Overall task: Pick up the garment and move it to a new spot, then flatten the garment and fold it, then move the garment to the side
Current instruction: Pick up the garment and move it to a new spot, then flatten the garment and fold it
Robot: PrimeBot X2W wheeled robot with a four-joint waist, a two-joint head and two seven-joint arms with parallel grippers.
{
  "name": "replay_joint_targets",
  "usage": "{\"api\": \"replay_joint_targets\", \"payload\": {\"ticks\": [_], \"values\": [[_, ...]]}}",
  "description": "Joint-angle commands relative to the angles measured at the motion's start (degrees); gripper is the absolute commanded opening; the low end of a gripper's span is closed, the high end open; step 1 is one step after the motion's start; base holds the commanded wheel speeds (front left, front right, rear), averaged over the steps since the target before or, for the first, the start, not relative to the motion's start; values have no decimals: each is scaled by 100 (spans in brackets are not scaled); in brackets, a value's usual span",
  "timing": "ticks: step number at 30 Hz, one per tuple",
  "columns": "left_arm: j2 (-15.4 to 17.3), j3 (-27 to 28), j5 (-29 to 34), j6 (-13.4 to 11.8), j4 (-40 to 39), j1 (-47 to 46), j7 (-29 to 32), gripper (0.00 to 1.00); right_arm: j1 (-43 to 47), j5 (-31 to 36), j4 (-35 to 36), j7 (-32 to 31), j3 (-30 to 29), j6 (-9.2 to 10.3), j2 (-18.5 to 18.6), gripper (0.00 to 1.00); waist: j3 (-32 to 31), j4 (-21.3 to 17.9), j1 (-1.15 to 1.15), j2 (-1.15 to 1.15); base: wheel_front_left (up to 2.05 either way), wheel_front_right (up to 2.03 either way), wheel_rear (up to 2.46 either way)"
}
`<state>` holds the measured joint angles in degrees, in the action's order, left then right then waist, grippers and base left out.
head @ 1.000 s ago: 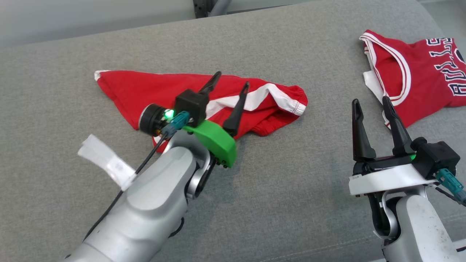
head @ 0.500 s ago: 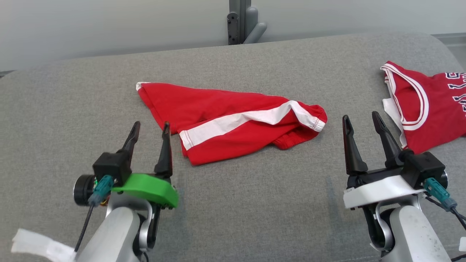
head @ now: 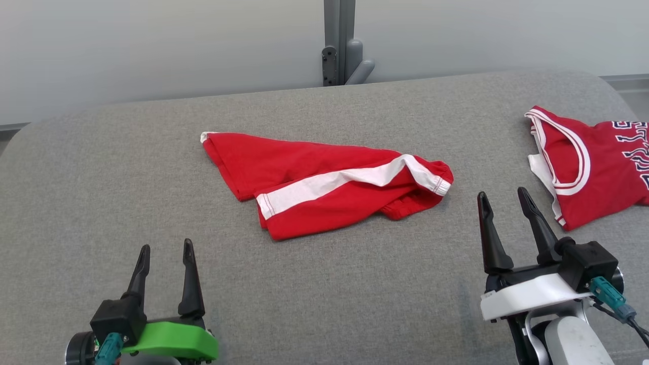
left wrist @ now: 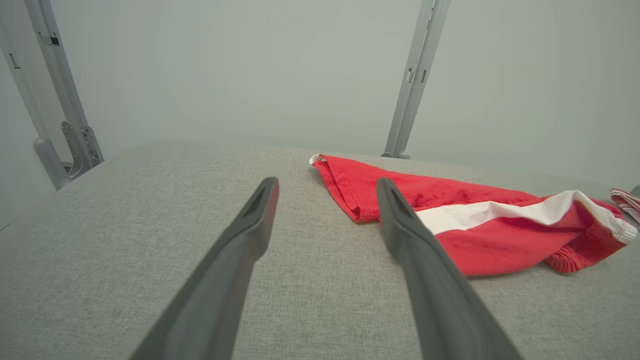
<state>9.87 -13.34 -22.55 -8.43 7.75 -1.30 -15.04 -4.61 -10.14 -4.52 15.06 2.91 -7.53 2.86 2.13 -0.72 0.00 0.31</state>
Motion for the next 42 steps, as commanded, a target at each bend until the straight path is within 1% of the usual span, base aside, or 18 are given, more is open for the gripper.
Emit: {"api": "replay_joint_targets", "payload": {"ticks": [1, 10, 18, 24, 31, 36, 42], "values": [[-38, 82, 105, 33, -52, 150, -16, 100, 96, -38, 31, 15, -17, 9, 7, 100, -49, 6, 0, -31, 0, 0, 0], [-311, 515, 424, 329, 37, 445, -16, 100, 211, -54, -49, 16, 104, 10, 7, 100, -170, -24, 0, -31, 0, 0, 0], [-459, 732, 593, 560, 175, 449, -16, 100, 169, -36, -103, 16, 130, 9, 7, 100, -164, -39, 0, -31, 0, 0, 0], [-548, 878, 711, 723, 321, 323, -16, 100, 104, -29, -135, 16, 38, 10, 6, 100, -88, -18, 0, -31, 0, 0, 0], [-614, 923, 773, 789, 343, 234, -16, 100, -16, -51, -262, 15, -155, 9, 7, 100, 47, 31, 0, -31, 0, 0, 0], [-644, 876, 839, 846, 356, 108, -16, 100, -390, 20, -668, 15, -367, 9, 6, 100, 276, 140, 0, -31, 0, 0, 0], [-675, 820, 890, 900, 409, -92, -16, 100, -959, -100, -1551, 15, -489, 9, 6, 100, 568, 376, 0, -31, 0, 0, 0]]}}
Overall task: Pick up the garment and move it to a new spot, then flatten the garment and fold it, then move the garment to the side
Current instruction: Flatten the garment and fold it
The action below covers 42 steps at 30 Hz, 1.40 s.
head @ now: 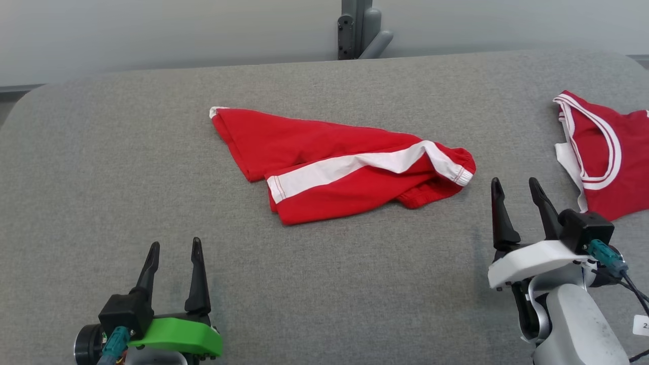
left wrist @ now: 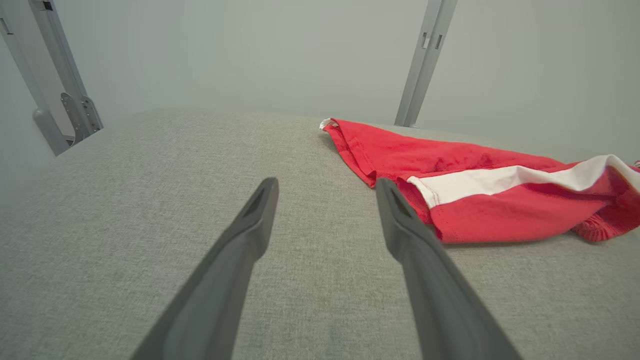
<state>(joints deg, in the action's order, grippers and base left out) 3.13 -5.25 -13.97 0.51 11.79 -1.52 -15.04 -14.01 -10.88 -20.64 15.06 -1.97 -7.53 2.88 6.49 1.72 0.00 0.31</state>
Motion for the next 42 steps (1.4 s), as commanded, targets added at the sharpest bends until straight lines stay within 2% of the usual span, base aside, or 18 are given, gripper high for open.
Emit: {"api": "replay_joint_targets", "payload": {"ticks": [1, 11, 16, 17, 19, 20, 21, 24, 27, 28, 29, 30, 33, 38, 41, 42], "values": [[-3, 5, 41, 18, 9, -97, -16, 100, -110, -31, -117, 15, -12, 9, 4, 100, 176, 179, 0, -31, 0, 0, 0], [-20, -46, 74, -2, -34, -269, -16, 100, -953, -222, -1598, 15, -60, 9, 43, 100, 521, 589, 0, -31, 0, 0, 0], [-23, -60, 52, -15, -30, -315, -16, 100, -1246, -530, -2034, 16, -26, 9, 48, 100, 614, 701, 0, -31, 0, 0, 0], [-23, -63, 40, -26, -31, -318, -16, 100, -1278, -583, -2048, 15, -8, 9, 48, 95, 623, 712, 0, -31, 0, 0, 0], [-23, -74, 22, -42, -39, -316, -16, 100, -1307, -698, -2031, 15, 28, 9, 47, 60, 636, 725, 0, -31, 0, 0, 0], [-24, -76, 19, -49, -47, -318, -16, 100, -1323, -730, -1993, 15, 46, 9, 61, 48, 641, 727, 0, -31, 0, 0, 0], [-24, -76, 22, -58, -52, -317, -16, 100, -1328, -757, -1941, 16, 61, 9, 78, 43, 643, 726, 0, -31, 0, 0, 0], [-23, -76, 24, -81, -74, -302, -16, 100, -1266, -826, -1762, 16, 100, 9, 81, 41, 642, 704, 0, -31, 0, 0, 0], [-24, -83, 19, -100, -88, -297, -16, 100, -1160, -852, -1579, 15, 148, 9, 80, 48, 641, 658, 0, -31, 0, 0, 0], [-24, -84, 16, -99, -96, -297, -16, 100, -1139, -868, -1497, 16, 167, 9, 79, 55, 645, 638, 0, -31, 0, 0, 0], [-24, -84, 16, -99, -96, -297, -16, 100, -1139, -868, -1497, 16, 167, 9, 79, 55, 645, 638, 0, -31, 0, 0, 0], [-24, -87, 13, -106, -101, -296, -16, 100, -1116, -877, -1443, 15, 185, 9, 79, 60, 649, 618, 0, -31, 0, 0, 0], [-23, -100, 15, -103, -100, -306, -16, 100, -1083, -924, -1313, 15, 235, 9, 75, 61, 661, 564, 0, -31, 0, 0, 0], [-23, -131, 16, -109, -92, -347, -16, 100, -1117, -1055, -1130, 15, 234, 9, 63, 48, 671, 532, 0, -31, 0, 0, 0], [-23, -127, 21, -112, -81, -351, -16, 100, -1077, -1113, -1067, 15, 220, 9, 58, 35, 669, 535, 0, -31, 0, 0, 0], [-23, -124, 19, -112, -77, -350, -16, 100, -1065, -1117, -1062, 15, 217, 9, 57, 27, 669, 538, 0, -31, 0, 0, 0]]}}
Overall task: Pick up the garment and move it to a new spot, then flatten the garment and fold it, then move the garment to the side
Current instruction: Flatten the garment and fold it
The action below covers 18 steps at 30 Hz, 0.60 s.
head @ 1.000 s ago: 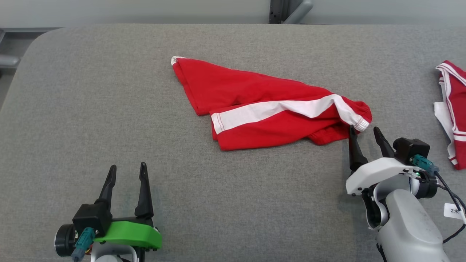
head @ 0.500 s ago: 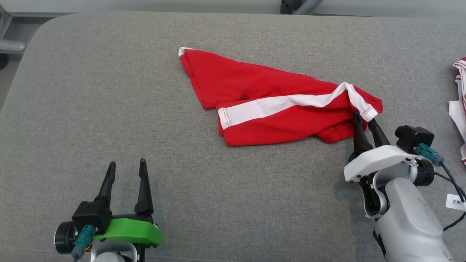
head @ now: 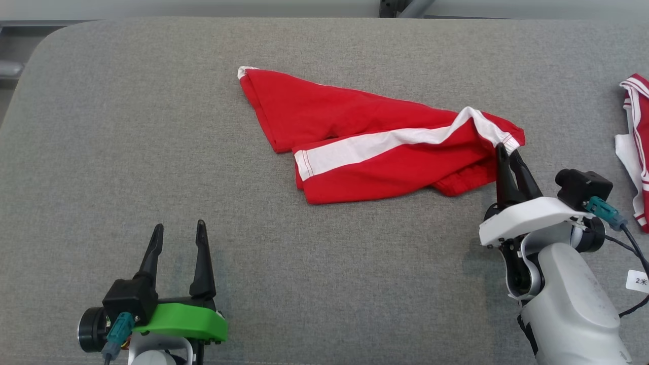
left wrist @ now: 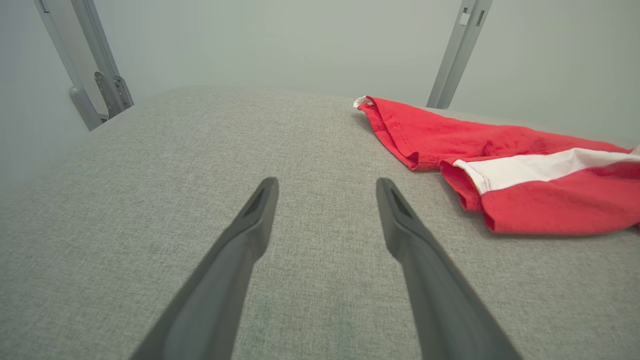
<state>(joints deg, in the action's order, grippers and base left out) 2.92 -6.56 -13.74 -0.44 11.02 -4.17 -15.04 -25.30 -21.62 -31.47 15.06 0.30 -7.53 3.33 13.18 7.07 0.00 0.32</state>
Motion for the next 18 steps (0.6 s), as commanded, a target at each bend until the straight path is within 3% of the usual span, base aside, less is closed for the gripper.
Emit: {"api": "replay_joint_targets", "payload": {"ticks": [1, 3, 11, 18], "values": [[-2, 9, -9, -14, 6, -87, -16, 100, 70, -46, 36, 16, -18, 9, 11, 20, 1, 5, 0, -32, 0, 0, 0], [-2, 7, -12, 6, 21, -91, -16, 100, 70, -39, 84, 16, -17, 9, 9, 0, 6, 2, 0, -32, 0, 0, 0], [-2, -407, -171, 297, 379, -516, -16, 100, 313, 129, 354, 15, 107, 9, 98, 0, 44, -139, 0, -32, 0, 0, 0], [1, -1147, -1026, 501, 1116, -1304, 122, 100, 589, 406, 342, 16, 202, 9, 317, 0, 104, -383, 0, -32, 0, 0, 0]]}}
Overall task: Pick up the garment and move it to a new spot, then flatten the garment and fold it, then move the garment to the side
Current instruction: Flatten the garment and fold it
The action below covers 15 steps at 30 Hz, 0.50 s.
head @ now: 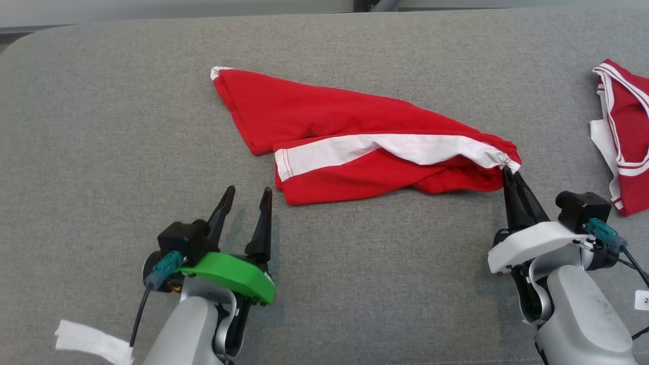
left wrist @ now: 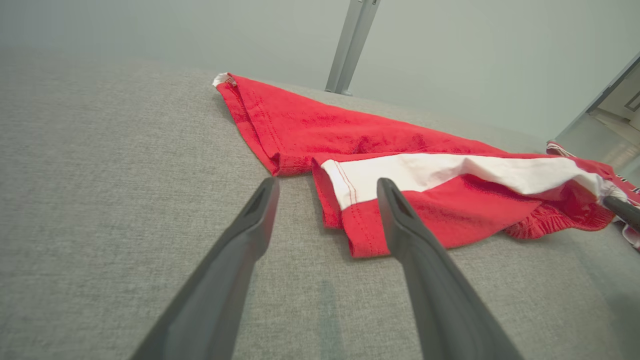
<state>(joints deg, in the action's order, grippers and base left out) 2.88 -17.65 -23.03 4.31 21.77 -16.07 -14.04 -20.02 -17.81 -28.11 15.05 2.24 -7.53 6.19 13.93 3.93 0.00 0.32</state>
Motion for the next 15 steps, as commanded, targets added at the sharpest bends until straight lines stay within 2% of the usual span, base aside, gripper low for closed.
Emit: {"api": "replay_joint_targets", "payload": {"ticks": [1, 7, 15], "values": [[4, -132, -253, 53, 128, -210, 86, 100, 79, 52, 6, 16, 22, 9, 42, 0, 36, -99, 0, -32, 0, 0, 0], [8, -684, -856, 137, 762, -891, 701, 100, 63, 157, 24, 17, 79, 10, 54, 0, 84, -216, 0, -32, 0, 0, 0], [10, -845, -1204, -90, 1707, -1661, 1087, 100, -37, 152, 11, 16, 215, 10, -53, 0, 165, -376, 0, -32, 0, 0, 0]]}}
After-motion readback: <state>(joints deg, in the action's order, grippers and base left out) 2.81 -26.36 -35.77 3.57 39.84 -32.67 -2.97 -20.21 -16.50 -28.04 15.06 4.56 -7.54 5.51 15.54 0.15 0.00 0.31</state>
